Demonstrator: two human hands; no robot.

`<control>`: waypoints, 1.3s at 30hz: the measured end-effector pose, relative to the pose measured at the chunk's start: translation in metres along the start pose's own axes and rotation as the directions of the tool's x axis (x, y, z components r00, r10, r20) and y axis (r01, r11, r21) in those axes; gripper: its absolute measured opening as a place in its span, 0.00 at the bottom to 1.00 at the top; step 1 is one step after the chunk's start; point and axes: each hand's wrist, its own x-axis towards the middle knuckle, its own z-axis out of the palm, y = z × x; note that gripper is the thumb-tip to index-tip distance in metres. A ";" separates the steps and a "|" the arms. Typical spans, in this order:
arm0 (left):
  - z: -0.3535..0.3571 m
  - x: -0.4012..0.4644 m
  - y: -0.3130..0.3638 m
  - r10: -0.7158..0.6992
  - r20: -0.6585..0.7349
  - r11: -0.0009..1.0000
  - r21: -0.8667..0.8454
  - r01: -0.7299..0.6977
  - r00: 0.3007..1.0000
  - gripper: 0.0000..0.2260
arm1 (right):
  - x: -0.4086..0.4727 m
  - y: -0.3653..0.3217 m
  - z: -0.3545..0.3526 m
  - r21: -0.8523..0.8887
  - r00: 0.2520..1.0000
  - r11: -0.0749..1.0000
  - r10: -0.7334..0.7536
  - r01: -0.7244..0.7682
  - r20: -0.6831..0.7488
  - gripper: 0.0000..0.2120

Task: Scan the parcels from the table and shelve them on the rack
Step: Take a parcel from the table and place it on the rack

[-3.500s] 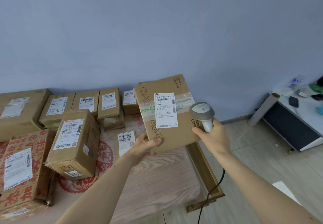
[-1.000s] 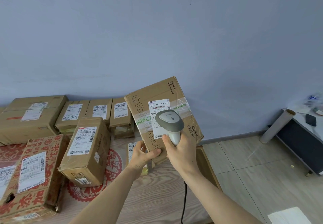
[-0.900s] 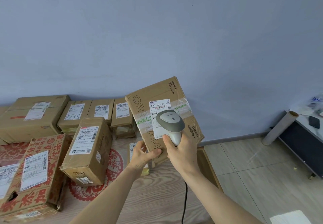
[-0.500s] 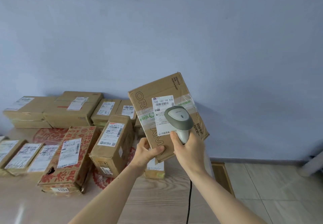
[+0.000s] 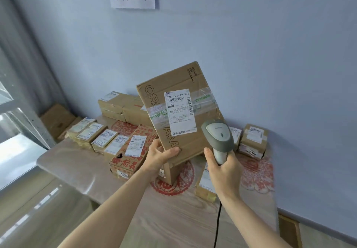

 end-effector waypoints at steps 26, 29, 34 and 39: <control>-0.403 -0.155 0.087 0.089 -0.432 0.996 0.031 -0.084 0.898 0.43 | -0.123 -0.159 0.338 0.209 0.941 0.951 -0.271 0.228 0.204 0.21; -0.442 -0.174 0.104 0.114 -0.497 0.993 0.029 -0.115 0.860 0.41 | -0.133 -0.193 0.381 0.269 0.906 0.941 -0.288 0.207 0.309 0.17; -0.519 -0.206 0.135 0.148 -0.633 0.987 0.043 -0.156 0.760 0.42 | -0.150 -0.245 0.461 0.351 0.829 0.931 -0.274 0.102 0.487 0.14; -0.584 -0.235 0.174 0.203 -0.734 0.977 0.102 -0.190 0.648 0.40 | -0.171 -0.299 0.548 0.412 0.739 0.906 -0.340 0.093 0.581 0.17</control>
